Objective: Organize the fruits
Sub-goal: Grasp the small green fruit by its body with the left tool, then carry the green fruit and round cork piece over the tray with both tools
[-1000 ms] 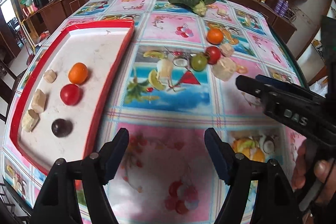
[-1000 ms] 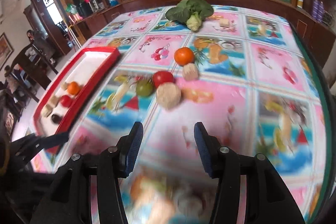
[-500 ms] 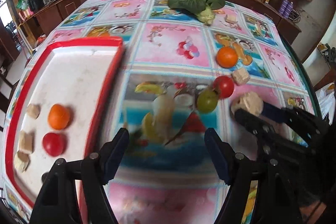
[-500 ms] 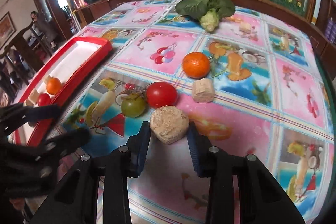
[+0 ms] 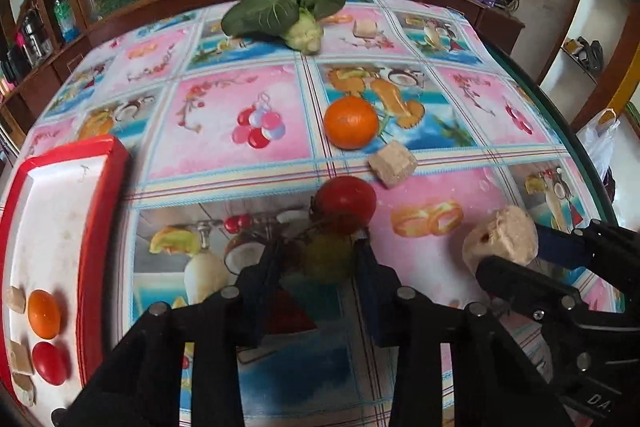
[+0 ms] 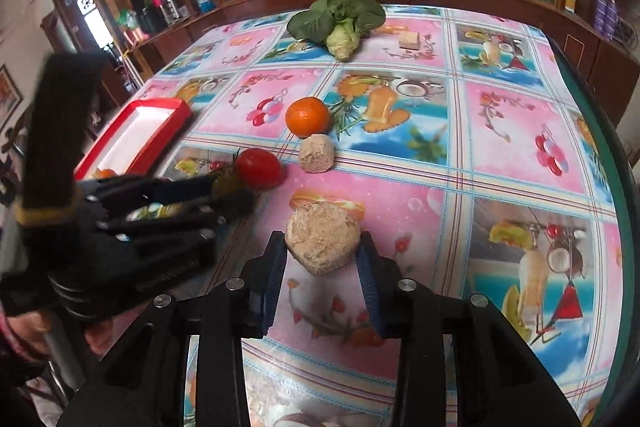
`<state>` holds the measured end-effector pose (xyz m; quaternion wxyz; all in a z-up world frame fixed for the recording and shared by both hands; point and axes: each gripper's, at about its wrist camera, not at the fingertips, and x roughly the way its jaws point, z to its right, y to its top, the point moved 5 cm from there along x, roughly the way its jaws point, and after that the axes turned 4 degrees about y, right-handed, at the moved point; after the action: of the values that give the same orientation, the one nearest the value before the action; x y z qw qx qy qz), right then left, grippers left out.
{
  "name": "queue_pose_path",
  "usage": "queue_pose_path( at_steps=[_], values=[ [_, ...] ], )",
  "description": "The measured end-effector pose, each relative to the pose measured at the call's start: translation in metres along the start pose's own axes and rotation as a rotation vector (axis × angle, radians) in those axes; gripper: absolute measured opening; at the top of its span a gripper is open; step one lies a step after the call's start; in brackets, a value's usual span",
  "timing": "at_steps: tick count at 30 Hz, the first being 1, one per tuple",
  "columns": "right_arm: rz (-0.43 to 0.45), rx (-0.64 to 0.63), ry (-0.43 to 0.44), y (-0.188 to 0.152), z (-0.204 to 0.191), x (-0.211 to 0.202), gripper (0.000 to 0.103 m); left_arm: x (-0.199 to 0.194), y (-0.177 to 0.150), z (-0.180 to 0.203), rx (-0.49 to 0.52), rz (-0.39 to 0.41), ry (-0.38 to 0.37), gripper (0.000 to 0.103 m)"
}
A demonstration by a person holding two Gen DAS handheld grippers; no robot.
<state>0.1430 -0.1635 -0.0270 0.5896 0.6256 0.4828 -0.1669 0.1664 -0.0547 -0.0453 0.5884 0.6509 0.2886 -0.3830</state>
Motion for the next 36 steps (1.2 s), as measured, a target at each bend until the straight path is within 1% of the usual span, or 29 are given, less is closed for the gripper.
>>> queue_pose_path(
  at_steps=[5,8,12,15,17,19,23,25,28,29,30,32,33,36],
  values=[
    [0.007,0.018,0.003,-0.003,0.003,-0.005,0.035,0.002,0.005,-0.009,-0.051,-0.011,-0.058,0.039],
    [0.002,0.04,0.004,-0.005,0.006,-0.005,0.035,0.0,0.002,-0.007,-0.052,-0.017,-0.079,0.03],
    [0.011,0.059,0.002,-0.007,0.007,-0.01,0.035,-0.006,-0.009,-0.006,-0.027,-0.004,-0.081,0.028],
    [0.022,0.055,-0.005,-0.008,0.006,-0.015,0.035,-0.01,-0.014,-0.011,-0.035,-0.008,-0.09,0.028],
    [0.022,0.049,-0.016,-0.01,0.006,-0.015,0.035,-0.012,-0.016,-0.017,-0.058,-0.016,-0.095,0.028],
    [0.016,0.052,-0.025,-0.012,0.007,-0.013,0.035,-0.016,-0.02,-0.02,-0.055,-0.011,-0.086,0.028],
    [-0.006,0.067,-0.003,-0.014,0.009,-0.003,0.037,-0.015,-0.025,-0.022,-0.041,-0.02,-0.066,0.029],
    [-0.028,0.065,-0.012,-0.014,0.009,0.004,0.04,-0.015,-0.025,-0.022,-0.045,-0.031,-0.065,0.03],
    [-0.054,0.05,-0.032,-0.016,0.006,0.008,0.041,-0.015,-0.024,-0.024,-0.054,-0.032,-0.07,0.032],
    [-0.058,0.03,-0.053,-0.018,0.004,0.008,0.041,-0.015,-0.025,-0.023,-0.052,-0.028,-0.074,0.036],
    [-0.062,0.018,-0.066,-0.019,0.004,0.009,0.041,-0.015,-0.025,-0.023,-0.052,-0.023,-0.076,0.037],
    [-0.067,-0.012,-0.091,-0.021,0.002,0.011,0.039,-0.015,-0.025,-0.021,-0.041,-0.014,-0.06,0.037],
    [-0.066,-0.03,-0.107,-0.021,0.0,0.011,0.038,-0.015,-0.025,-0.021,-0.037,-0.01,-0.051,0.031],
    [-0.053,-0.039,-0.114,-0.023,0.0,0.011,0.038,-0.018,-0.028,-0.025,-0.064,-0.022,-0.07,0.028]
  ],
)
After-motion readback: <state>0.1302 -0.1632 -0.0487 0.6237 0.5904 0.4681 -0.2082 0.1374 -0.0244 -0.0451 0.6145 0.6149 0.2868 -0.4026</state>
